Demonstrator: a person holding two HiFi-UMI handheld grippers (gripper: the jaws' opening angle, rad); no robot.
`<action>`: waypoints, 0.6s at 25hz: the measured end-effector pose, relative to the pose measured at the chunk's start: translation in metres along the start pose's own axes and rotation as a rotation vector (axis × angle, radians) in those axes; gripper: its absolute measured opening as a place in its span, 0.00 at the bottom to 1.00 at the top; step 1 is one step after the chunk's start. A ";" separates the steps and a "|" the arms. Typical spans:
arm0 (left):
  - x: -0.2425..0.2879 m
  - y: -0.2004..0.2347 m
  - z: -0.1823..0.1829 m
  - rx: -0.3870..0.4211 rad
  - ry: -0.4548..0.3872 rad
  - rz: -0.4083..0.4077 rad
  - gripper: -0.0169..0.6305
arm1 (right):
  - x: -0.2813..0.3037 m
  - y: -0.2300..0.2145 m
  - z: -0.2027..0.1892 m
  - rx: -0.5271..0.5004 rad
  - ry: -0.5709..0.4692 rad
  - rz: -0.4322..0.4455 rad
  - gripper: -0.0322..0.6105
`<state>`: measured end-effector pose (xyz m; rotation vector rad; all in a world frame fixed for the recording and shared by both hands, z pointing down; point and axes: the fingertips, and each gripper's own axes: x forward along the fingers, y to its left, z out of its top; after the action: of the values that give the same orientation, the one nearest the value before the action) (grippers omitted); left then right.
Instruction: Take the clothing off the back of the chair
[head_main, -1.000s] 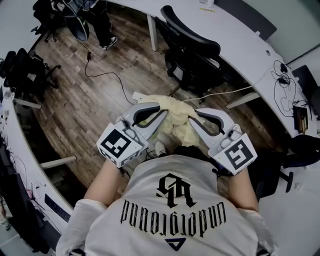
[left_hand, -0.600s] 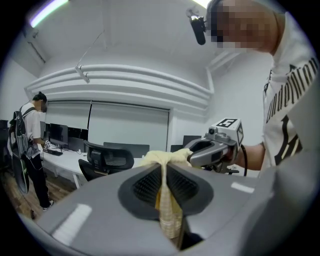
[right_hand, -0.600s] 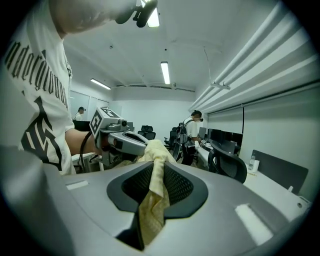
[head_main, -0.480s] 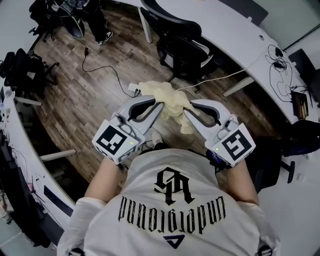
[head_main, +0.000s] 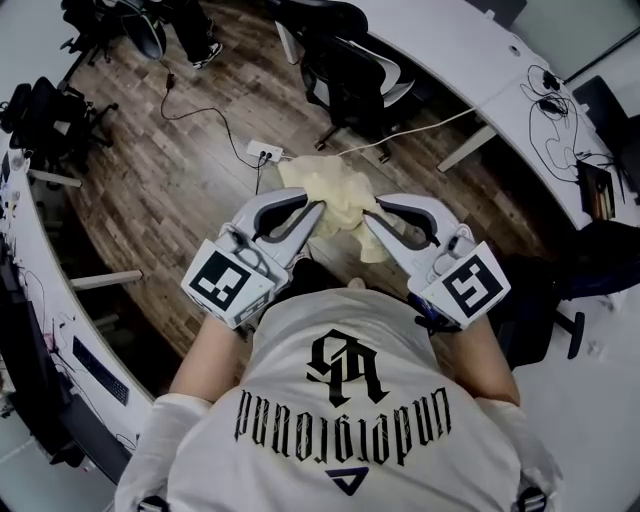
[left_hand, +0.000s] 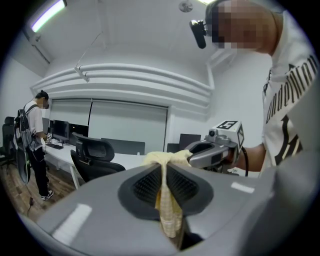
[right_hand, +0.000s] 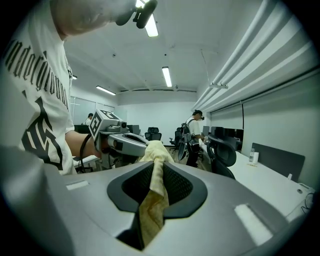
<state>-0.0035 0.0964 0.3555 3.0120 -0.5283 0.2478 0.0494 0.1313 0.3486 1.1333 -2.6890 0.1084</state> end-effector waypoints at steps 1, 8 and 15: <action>0.000 -0.009 -0.002 -0.002 -0.001 0.004 0.15 | -0.007 0.004 -0.003 -0.002 0.002 0.002 0.15; -0.010 -0.054 -0.006 0.001 -0.018 0.036 0.15 | -0.044 0.028 -0.012 -0.025 -0.004 0.018 0.14; -0.023 -0.079 -0.011 -0.002 -0.017 0.044 0.15 | -0.060 0.048 -0.012 -0.050 -0.008 0.028 0.14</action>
<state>0.0013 0.1794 0.3585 3.0056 -0.5969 0.2241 0.0585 0.2086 0.3470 1.0846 -2.6988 0.0406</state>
